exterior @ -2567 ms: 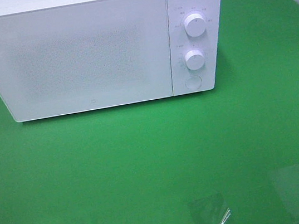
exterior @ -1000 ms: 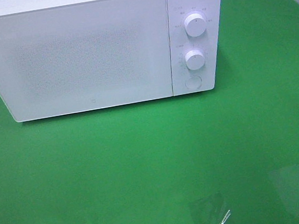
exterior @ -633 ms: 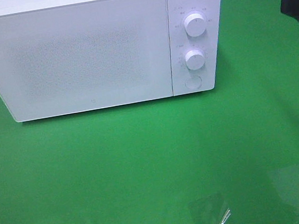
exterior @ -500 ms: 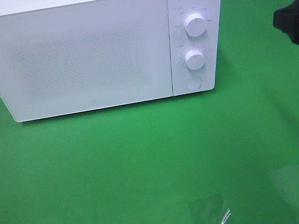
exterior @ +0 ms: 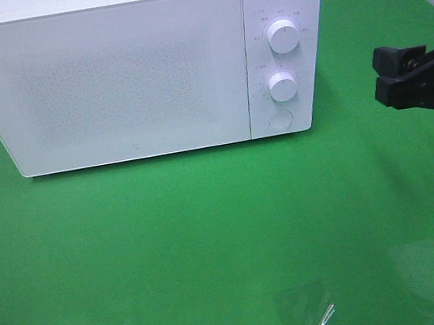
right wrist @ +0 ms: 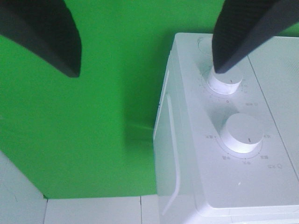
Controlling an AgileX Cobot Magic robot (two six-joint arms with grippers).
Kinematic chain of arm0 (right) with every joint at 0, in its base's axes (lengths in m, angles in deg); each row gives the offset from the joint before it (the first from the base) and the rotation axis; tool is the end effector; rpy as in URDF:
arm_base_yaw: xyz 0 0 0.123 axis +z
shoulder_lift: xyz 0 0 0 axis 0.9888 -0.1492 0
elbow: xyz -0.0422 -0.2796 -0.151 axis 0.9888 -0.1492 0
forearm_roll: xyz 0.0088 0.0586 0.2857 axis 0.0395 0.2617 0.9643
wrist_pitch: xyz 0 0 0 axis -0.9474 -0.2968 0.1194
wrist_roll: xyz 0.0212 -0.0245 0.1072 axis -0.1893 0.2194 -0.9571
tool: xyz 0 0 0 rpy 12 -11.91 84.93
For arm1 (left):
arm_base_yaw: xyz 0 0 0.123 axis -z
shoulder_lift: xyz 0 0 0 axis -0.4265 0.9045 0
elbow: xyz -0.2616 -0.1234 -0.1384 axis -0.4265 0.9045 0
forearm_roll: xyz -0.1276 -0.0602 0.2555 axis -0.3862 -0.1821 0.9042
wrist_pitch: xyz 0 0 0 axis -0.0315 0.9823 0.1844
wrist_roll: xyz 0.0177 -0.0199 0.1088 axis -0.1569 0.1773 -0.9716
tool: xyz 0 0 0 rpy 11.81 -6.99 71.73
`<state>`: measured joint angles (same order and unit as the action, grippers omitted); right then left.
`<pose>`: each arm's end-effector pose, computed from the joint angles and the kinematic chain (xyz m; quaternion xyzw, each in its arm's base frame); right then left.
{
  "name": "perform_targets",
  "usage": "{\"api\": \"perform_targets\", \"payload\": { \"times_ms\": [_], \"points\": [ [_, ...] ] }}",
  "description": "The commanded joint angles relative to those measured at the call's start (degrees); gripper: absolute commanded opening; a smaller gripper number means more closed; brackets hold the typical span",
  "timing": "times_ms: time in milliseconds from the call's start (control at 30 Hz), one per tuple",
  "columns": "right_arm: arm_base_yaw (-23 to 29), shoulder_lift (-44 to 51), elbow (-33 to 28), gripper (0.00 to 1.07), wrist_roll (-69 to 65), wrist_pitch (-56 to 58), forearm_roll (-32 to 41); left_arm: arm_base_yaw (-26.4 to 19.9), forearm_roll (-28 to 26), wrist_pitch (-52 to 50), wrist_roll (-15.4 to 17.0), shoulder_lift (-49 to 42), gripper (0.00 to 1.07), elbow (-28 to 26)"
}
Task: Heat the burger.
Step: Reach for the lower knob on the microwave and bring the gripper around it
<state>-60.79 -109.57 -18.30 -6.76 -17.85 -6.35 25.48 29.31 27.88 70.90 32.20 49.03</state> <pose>0.2429 0.0609 0.2026 -0.0460 0.7520 0.0249 0.6571 0.0134 0.0061 0.2901 -0.0074 0.8457 0.0263 0.5329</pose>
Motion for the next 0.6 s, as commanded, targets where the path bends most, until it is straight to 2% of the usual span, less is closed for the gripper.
{"api": "perform_targets", "payload": {
  "times_ms": [33, 67, 100, 133, 200, 233, 267, 300, 333, 367, 400, 467, 600],
  "points": [
    [4.4, -2.1, -0.2, 0.76, 4.6, -6.5, 7.2, -0.1, -0.2, -0.1, -0.1, -1.1, 0.98, 0.1],
    [8.1, -4.4, -0.2, 0.76, 6.1, -10.5, 11.9, -0.1, -0.2, -0.1, -0.1, -1.1, 0.98, 0.1],
    [8.1, -4.4, -0.2, 0.76, 6.1, -10.5, 11.9, -0.1, -0.2, -0.1, -0.1, -1.1, 0.98, 0.1],
    [11.3, -6.5, -0.2, 0.76, 6.5, -14.4, 15.6, -0.1, -0.2, -0.1, -0.1, -1.1, 0.98, 0.1],
    [12.7, -7.3, -0.2, 0.76, 6.5, -16.0, 17.0, -0.1, -0.2, -0.1, -0.1, -1.1, 0.98, 0.1],
    [16.2, -9.2, -0.2, 0.76, 6.5, -19.3, 19.9, -0.1, -0.2, -0.1, -0.1, -1.1, 0.98, 0.1],
    [16.2, -9.2, -0.2, 0.76, 6.5, -19.3, 19.9, -0.1, -0.2, -0.1, -0.1, -1.1, 0.98, 0.1],
    [19.4, -10.7, -0.1, 0.76, 6.5, -21.7, 22.6, -0.1, -0.2, -0.1, -0.1, -1.1, 0.98, 0.1],
    [19.4, -10.7, -0.1, 0.76, 6.5, -21.7, 22.6, -0.1, -0.2, -0.1, -0.1, -1.1, 0.98, 0.1],
    [22.9, -12.4, 0.6, 0.76, 6.5, -23.5, 25.0, -0.1, -0.2, -0.1, -0.1, -1.1, 0.98, 0.1],
    [22.9, -12.4, 0.6, 0.76, 6.5, -23.5, 25.0, -0.1, -0.2, -0.1, -0.1, -1.1, 0.98, 0.1],
    [27.8, -15.6, 2.6, 0.76, 6.5, -25.3, 29.5, -0.1, -0.2, -0.1, -0.1, -1.1, 0.98, 0.1],
    [30.2, -18.1, 4.9, 0.76, 7.0, -25.4, 31.0, -0.1, -0.2, -0.1, -0.1, -1.1, 0.98, 0.1]
  ]
}}
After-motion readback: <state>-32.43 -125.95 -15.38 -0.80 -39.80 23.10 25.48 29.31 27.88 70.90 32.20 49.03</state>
